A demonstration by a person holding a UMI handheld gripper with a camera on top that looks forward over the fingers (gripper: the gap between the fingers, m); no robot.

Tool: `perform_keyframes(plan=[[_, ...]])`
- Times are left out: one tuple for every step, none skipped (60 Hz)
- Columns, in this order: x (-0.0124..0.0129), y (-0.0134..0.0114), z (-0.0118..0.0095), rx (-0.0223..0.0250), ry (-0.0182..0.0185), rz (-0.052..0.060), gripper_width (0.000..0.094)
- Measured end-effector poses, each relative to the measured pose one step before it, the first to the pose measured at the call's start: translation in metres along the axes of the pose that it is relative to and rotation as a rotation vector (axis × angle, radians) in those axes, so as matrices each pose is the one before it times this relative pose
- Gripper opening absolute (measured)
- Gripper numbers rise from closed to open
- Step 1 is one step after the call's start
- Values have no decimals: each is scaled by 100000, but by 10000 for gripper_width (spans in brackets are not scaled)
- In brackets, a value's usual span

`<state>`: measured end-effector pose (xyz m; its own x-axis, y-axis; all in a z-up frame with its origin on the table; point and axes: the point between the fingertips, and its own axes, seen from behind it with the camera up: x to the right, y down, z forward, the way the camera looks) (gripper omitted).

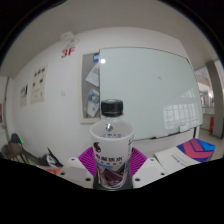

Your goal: Pour water

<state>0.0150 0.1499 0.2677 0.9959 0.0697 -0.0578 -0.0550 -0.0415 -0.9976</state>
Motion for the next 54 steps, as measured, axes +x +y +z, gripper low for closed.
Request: perform_keyframes(plan=[[653, 767, -16, -1532, 1058, -1761, 367], [628, 890, 11, -1798, 970, -1424, 368], [479, 959, 35, -1988, 841, -1075, 369], [313, 961, 60, -2015, 571, -992, 367], [360, 989, 14, -1772, 508, -984, 366], [363, 939, 86, -1482, 641, -991, 367], [358, 942, 76, -1569, 736, -742, 365], [1986, 1811, 920, -895, -674, -625, 365], [-567, 923, -267, -1887, 1095, -167, 367], [120, 828, 71, -1545, 421, -253, 367], [150, 802, 74, -1339, 435, -259, 366], [152, 797, 67, -1158, 352, -120, 368], [119, 746, 81, -1038, 183, -72, 366], [91, 707, 71, -1084, 98, -6, 367], [41, 753, 69, -1116, 32, -9, 367], [576, 882, 296, -937, -553, 142, 368], [211, 852, 242, -521, -249, 241, 367], [-57, 595, 155, -647, -229, 391, 367], [-24, 566, 154, -613, -118, 217, 368], [-15, 576, 123, -716, -61, 78, 368], [-35, 551, 121, -836, -90, 78, 365], [-45, 478, 116, -674, -236, 159, 365], [132, 375, -61, -715, -359, -91, 365], [-2, 431, 107, -502, -64, 6, 367], [43, 413, 118, -574, 54, -26, 366], [11, 451, 95, -698, -81, 7, 368], [-71, 473, 58, -966, -309, 138, 392], [-26, -273, 35, 2256, -56, 485, 380], [50, -37, -22, 393, 124, 344, 375], [67, 295, -121, -670, 167, 549, 375], [-22, -161, -30, 869, -11, 660, 375], [13, 157, -42, -815, -27, 323, 375], [-14, -37, -8, 16, -125, 226, 377], [19, 2, -5, -159, -20, -20, 387], [-10, 12, -7, -115, -81, 21, 399], [103, 4, 159, -38, -43, -8, 429], [-11, -8, -44, -168, 52, 109, 445], [-26, -11, -23, -165, -17, 74, 463], [-20, 13, -24, -263, -8, -93, 479], [-14, 6, -18, -253, -61, -168, 496], [-6, 21, -3, -362, -69, -185, 512], [11, 54, -32, -537, 36, -151, 525], [19, 70, -48, -677, 83, -60, 537], [10, 113, -49, -960, 56, 76, 549], [-54, 126, -32, -1106, 221, 100, 581], [-60, 117, -70, -961, -34, 143, 623], [-49, 103, -72, -848, -133, 68, 681], [-21, 147, -92, -867, -53, 52, 740], [-5, 147, -118, -814, 75, 68, 799], [5, 99, -150, -600, 166, 30, 857], [10, 58, -188, -610, 212, -73, 863], [185, -17, -111, -460, 447, -123, 825], [82, -8, -325, -219, 654, -164, 816], [152, -49, -231, -114, 646, -227, 828]])
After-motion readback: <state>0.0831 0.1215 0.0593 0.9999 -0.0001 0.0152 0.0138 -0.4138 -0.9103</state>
